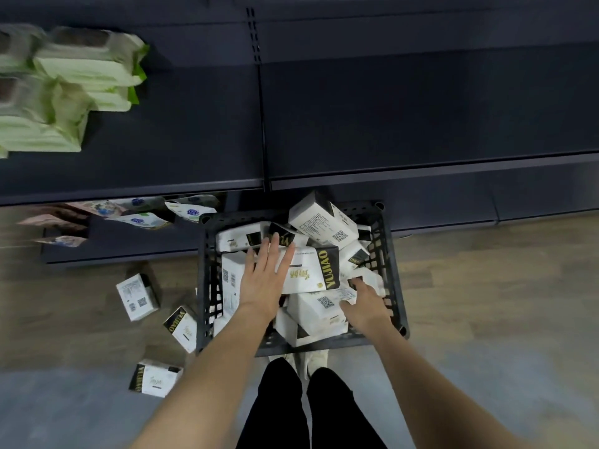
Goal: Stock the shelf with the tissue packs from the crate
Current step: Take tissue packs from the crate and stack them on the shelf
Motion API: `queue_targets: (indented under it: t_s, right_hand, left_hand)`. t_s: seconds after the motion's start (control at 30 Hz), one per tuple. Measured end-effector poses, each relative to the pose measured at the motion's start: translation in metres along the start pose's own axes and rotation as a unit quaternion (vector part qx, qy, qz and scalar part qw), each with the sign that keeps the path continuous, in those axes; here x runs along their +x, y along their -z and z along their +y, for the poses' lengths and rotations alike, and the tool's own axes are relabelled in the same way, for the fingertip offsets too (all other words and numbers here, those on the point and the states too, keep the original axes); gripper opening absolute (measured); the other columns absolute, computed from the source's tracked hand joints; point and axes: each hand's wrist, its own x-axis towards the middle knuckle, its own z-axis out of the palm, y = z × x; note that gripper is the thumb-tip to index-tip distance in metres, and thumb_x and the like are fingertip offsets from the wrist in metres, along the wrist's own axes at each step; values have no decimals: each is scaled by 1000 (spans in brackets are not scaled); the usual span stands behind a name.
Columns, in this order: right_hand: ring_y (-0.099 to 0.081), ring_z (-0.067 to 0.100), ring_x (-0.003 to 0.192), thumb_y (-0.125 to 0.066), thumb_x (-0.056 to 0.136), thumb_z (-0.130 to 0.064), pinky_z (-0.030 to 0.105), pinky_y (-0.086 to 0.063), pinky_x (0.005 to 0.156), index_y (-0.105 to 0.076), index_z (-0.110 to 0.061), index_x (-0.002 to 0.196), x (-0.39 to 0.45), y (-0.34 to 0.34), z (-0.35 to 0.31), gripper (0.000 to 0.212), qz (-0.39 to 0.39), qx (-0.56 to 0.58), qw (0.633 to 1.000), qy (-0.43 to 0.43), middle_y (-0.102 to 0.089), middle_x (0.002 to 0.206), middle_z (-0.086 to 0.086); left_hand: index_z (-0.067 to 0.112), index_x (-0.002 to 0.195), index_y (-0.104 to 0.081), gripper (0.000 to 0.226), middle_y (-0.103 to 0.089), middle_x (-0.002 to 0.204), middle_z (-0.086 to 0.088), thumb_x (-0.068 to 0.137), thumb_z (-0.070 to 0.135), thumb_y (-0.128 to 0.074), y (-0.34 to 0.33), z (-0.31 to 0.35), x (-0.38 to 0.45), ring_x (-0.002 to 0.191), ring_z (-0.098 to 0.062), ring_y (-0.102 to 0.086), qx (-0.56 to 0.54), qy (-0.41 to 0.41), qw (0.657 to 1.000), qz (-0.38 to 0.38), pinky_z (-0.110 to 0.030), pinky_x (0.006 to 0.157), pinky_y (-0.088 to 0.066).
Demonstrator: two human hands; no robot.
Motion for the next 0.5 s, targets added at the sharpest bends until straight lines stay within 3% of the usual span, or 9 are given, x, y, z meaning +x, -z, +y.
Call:
queue_targets:
  t_s: [0.13, 0.5]
  right_hand:
    - [-35, 27, 133, -51, 93, -29, 37, -36, 103, -21, -22, 149, 10, -3, 9, 64, -3, -8, 1000, 5, -28, 151, 2]
    - [-28, 27, 135, -48, 93, -30, 37, -28, 109, -21, -18, 148, 31, -5, 39, 63, -12, -38, 999, 6, -28, 150, 2]
  left_hand:
    - [12, 129, 43, 109, 26, 152, -20, 88, 23, -58, -3, 11, 16, 143, -35, 15, 58, -31, 998, -13, -51, 114, 5]
    - [12, 134, 38, 92, 20, 154, -21, 93, 3, -43, -10, 37, 42, 143, -37, 12, 88, -74, 993, 4, -50, 113, 7]
